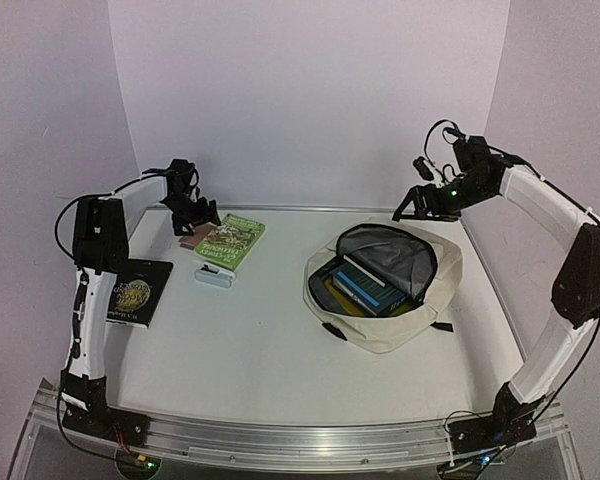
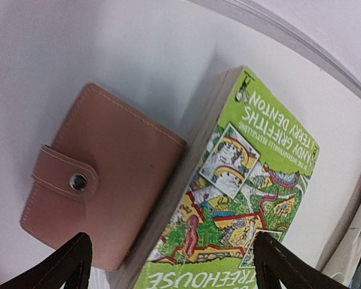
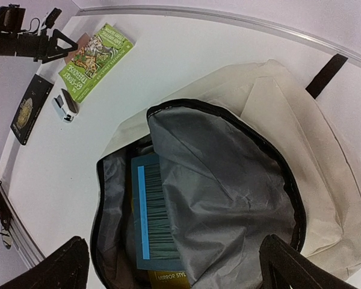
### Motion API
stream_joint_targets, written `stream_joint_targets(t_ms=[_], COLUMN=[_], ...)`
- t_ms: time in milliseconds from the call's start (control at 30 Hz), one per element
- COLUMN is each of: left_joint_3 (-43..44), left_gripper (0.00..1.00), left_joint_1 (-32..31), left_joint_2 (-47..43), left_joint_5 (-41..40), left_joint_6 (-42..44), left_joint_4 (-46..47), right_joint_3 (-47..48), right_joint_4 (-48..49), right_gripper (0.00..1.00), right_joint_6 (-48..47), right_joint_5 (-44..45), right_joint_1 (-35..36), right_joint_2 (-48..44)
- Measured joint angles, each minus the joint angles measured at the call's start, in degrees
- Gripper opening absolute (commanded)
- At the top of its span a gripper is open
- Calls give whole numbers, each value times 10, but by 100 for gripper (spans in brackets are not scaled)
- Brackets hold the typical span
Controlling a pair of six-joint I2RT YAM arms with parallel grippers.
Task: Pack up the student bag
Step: Move the book to the center of the board.
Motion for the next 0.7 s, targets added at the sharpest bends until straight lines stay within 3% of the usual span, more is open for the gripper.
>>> stream_joint_targets(t_ms=[333,567,700], left_joint_3=[49,49,48], left_gripper=[60,48,46], left_joint_1=[0,-26,-57], left_joint_2=[48,62,62], left_joint_5=[36,48,47], left_joint_6=[9,18,26], left_joint_4=[-5,-5,-5], right_joint_3=[0,0,0], right_joint_4=[2,4,7], right_gripper=[98,98,98], right_joint_6=[5,11,13], right_joint_5=[0,-4,-9], right_joint_1=[0,0,2], right_joint_2=[-11,-11,-11])
